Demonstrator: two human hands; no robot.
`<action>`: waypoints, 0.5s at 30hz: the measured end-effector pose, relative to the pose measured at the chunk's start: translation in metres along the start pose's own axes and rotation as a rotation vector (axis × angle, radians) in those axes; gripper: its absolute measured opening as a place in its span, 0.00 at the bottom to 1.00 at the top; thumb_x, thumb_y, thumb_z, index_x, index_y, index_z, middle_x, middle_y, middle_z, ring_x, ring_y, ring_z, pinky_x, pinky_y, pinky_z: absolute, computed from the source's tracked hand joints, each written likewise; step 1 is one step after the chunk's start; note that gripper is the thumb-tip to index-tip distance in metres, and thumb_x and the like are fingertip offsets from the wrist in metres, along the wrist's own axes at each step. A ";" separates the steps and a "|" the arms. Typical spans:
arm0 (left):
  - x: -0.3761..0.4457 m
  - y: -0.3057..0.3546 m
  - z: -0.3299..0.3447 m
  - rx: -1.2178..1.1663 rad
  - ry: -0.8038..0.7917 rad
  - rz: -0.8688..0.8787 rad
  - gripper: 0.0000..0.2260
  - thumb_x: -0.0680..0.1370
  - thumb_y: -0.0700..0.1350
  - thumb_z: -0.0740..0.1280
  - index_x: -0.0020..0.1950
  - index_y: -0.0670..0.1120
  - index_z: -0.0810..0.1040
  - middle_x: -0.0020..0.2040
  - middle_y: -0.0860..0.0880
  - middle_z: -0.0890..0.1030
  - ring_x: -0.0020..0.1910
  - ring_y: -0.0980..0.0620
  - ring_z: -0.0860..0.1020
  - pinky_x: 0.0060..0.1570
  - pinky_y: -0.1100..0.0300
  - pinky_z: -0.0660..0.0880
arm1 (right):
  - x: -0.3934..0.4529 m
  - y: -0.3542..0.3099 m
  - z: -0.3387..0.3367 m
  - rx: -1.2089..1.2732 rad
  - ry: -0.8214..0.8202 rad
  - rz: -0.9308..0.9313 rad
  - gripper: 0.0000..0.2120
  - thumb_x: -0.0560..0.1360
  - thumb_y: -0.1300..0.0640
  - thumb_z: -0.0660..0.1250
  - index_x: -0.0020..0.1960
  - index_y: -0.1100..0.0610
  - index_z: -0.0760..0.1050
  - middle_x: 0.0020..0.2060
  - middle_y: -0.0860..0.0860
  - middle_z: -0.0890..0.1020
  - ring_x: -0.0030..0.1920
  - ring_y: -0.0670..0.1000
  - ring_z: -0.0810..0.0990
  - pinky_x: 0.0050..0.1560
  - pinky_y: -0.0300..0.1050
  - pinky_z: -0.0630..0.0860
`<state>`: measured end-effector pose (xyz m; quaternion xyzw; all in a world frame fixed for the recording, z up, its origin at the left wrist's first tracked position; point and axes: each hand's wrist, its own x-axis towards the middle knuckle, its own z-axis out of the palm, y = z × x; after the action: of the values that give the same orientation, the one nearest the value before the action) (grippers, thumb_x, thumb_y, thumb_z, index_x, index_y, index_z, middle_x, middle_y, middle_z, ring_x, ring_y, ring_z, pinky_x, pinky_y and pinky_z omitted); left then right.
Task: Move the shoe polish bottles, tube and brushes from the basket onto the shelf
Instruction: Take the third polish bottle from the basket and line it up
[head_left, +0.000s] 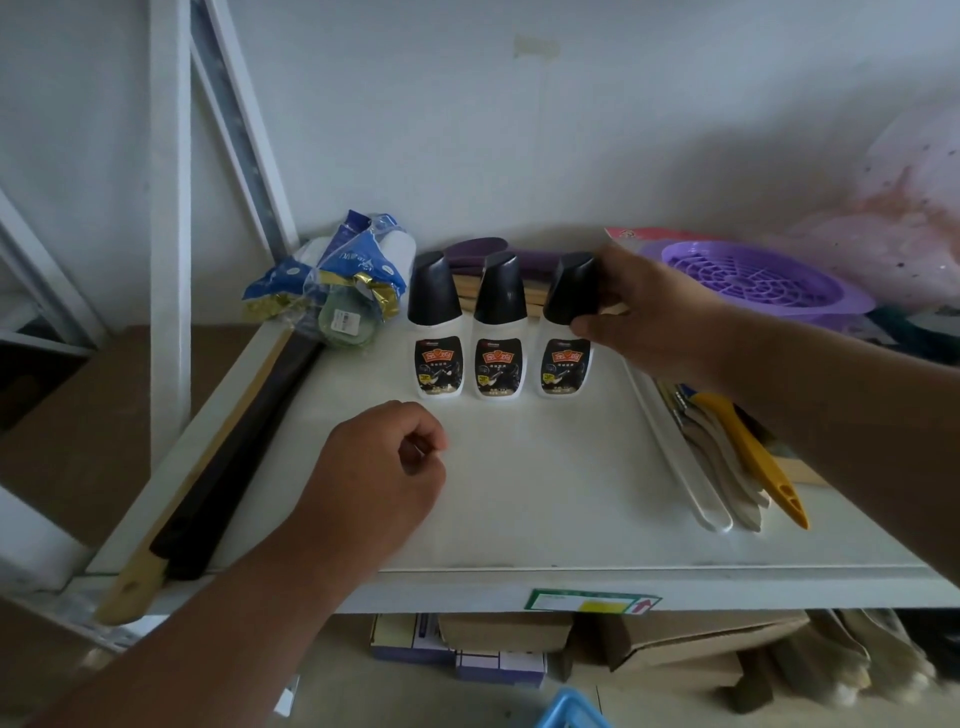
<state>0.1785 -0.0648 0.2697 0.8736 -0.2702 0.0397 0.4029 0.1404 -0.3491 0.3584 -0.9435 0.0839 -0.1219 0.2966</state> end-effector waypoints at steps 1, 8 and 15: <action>0.000 0.000 0.000 0.004 0.003 0.002 0.10 0.75 0.34 0.74 0.45 0.50 0.86 0.39 0.57 0.83 0.47 0.64 0.81 0.42 0.77 0.74 | 0.000 0.000 0.000 0.002 -0.001 -0.003 0.23 0.77 0.59 0.74 0.70 0.50 0.73 0.60 0.51 0.82 0.60 0.53 0.82 0.62 0.56 0.81; -0.001 0.001 -0.001 -0.001 0.009 -0.017 0.09 0.75 0.36 0.75 0.47 0.51 0.86 0.40 0.57 0.83 0.42 0.55 0.82 0.39 0.71 0.77 | -0.003 0.002 0.000 0.008 -0.014 -0.009 0.29 0.74 0.57 0.77 0.71 0.48 0.70 0.61 0.48 0.82 0.60 0.51 0.83 0.60 0.52 0.82; 0.055 -0.004 -0.011 -0.122 -0.002 -0.145 0.43 0.72 0.46 0.82 0.82 0.52 0.64 0.71 0.54 0.74 0.65 0.51 0.76 0.63 0.51 0.76 | -0.007 0.004 0.020 0.060 -0.067 0.091 0.40 0.68 0.58 0.82 0.73 0.46 0.67 0.57 0.46 0.85 0.53 0.47 0.86 0.55 0.52 0.84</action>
<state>0.2285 -0.0786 0.2906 0.8648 -0.2085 -0.0069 0.4567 0.1386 -0.3400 0.3388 -0.9329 0.1133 -0.0790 0.3326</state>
